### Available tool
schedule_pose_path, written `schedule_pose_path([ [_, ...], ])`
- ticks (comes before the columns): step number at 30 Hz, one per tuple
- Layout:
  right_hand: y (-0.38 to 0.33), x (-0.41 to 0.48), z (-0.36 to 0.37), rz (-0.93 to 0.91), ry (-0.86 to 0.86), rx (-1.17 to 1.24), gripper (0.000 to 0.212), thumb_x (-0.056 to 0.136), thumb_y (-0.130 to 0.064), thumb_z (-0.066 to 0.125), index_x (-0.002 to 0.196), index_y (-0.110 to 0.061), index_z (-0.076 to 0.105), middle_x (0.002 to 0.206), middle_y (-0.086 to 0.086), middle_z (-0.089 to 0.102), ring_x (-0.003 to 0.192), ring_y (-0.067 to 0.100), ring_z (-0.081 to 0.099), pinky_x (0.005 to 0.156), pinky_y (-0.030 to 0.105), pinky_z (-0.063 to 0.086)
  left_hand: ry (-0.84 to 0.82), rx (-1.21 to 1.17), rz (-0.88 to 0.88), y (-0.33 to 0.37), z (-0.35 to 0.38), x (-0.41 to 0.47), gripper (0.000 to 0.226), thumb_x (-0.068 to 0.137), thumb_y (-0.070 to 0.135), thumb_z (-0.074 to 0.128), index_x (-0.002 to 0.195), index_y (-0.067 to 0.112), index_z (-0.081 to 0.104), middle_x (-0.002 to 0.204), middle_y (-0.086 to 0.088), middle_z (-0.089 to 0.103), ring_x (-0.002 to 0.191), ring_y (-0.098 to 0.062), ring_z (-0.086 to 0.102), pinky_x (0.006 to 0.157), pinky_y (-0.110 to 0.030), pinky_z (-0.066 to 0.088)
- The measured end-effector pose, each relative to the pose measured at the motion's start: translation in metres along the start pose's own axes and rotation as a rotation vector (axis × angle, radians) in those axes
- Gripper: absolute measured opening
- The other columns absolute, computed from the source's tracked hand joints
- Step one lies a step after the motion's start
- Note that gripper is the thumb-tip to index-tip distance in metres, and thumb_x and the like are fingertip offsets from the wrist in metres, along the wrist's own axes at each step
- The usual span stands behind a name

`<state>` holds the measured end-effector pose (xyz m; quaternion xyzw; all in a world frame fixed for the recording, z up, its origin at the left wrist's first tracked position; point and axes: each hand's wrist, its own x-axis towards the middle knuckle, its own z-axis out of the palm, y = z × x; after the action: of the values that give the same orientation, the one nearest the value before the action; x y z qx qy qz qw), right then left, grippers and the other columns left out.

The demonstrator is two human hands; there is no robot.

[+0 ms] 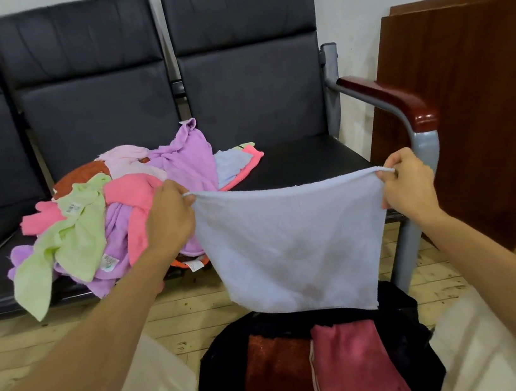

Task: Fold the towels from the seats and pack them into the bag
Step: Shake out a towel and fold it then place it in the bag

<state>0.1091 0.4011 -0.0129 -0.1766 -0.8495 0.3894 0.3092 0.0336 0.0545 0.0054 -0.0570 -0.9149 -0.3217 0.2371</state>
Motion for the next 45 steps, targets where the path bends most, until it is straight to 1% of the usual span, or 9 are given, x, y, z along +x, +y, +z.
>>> schedule_pose_path([
  [9,-0.040,0.041,-0.021,0.028,-0.012,-0.008,0.022,0.103,-0.015,0.038,0.115,-0.005,0.054,0.091,0.019,0.064,0.067,0.030,0.068,0.069,0.041,0.060,-0.230,-0.145,-0.100,0.053,-0.040,0.039,0.016,0.098,0.011,0.036,0.084,0.019,0.038,0.053,-0.011,0.062,0.064,-0.037,0.066,0.064,-0.047,0.059],
  [14,-0.060,0.080,-0.021,0.132,-0.226,0.005,0.026,0.103,-0.012,0.034,0.112,0.004,0.052,0.082,0.020,0.065,0.067,0.034,0.067,0.056,0.033,0.060,-0.228,-0.232,-0.107,0.065,-0.041,0.072,0.024,0.088,0.001,0.039,0.100,-0.009,0.057,0.091,-0.027,0.066,0.069,-0.039,0.070,0.070,-0.051,0.058],
  [18,-0.072,0.113,-0.011,0.120,-0.231,0.043,0.031,0.104,-0.010,0.033,0.127,0.004,0.049,0.094,0.021,0.067,0.085,0.036,0.070,0.073,0.036,0.060,-0.184,-0.301,-0.149,0.063,-0.025,0.105,0.022,0.085,-0.003,0.048,0.095,-0.012,0.064,0.090,-0.023,0.069,0.078,-0.033,0.071,0.078,-0.048,0.058],
  [22,-0.063,0.147,0.012,0.022,-0.081,0.143,0.022,0.103,-0.019,0.041,0.121,-0.011,0.052,0.117,0.012,0.059,0.106,0.027,0.062,0.093,0.044,0.054,-0.107,-0.441,-0.246,0.047,0.009,0.140,0.017,0.083,0.000,0.050,0.088,-0.007,0.065,0.094,-0.019,0.069,0.087,-0.031,0.068,0.089,-0.047,0.055],
  [25,-0.037,0.141,0.033,0.004,-0.086,0.140,0.011,0.102,-0.019,0.043,0.104,-0.014,0.053,0.105,0.010,0.059,0.100,0.024,0.060,0.089,0.039,0.052,-0.098,-0.365,-0.194,0.038,0.044,0.134,0.020,0.087,0.006,0.047,0.082,-0.007,0.061,0.074,-0.010,0.054,0.071,-0.019,0.049,0.071,-0.037,0.046],
  [32,0.037,0.085,0.060,-0.050,-0.478,-0.276,0.023,0.102,-0.014,0.041,0.114,-0.009,0.060,0.110,0.017,0.063,0.093,0.030,0.064,0.077,0.035,0.052,-0.255,-0.209,-0.187,0.001,0.106,0.049,0.022,0.100,0.015,0.041,0.090,0.005,0.058,0.086,-0.014,0.065,0.080,-0.031,0.067,0.064,-0.030,0.049],
  [35,0.050,0.072,0.061,-0.187,-0.614,-0.492,0.027,0.101,-0.014,0.043,0.120,-0.012,0.062,0.119,0.016,0.064,0.100,0.035,0.060,0.075,0.031,0.040,-0.369,-0.159,-0.111,-0.006,0.115,0.018,0.026,0.102,0.014,0.035,0.078,0.016,0.045,0.075,-0.005,0.059,0.061,-0.019,0.065,0.049,-0.017,0.041],
  [39,0.059,0.073,0.071,-0.283,-0.661,-0.503,0.026,0.098,-0.012,0.051,0.119,-0.015,0.065,0.121,0.007,0.067,0.105,0.026,0.061,0.086,0.027,0.045,-0.439,-0.108,0.016,-0.019,0.126,0.013,0.022,0.101,0.011,0.037,0.084,0.006,0.050,0.090,-0.014,0.062,0.086,-0.030,0.059,0.077,-0.035,0.044],
  [45,0.064,0.089,0.095,-0.217,-0.523,-0.449,0.032,0.102,-0.007,0.041,0.125,-0.009,0.064,0.126,0.012,0.064,0.112,0.032,0.059,0.093,0.029,0.044,-0.389,-0.164,0.012,-0.014,0.145,0.031,0.031,0.102,0.011,0.035,0.074,0.019,0.045,0.088,-0.002,0.058,0.083,-0.016,0.054,0.075,-0.024,0.036],
])
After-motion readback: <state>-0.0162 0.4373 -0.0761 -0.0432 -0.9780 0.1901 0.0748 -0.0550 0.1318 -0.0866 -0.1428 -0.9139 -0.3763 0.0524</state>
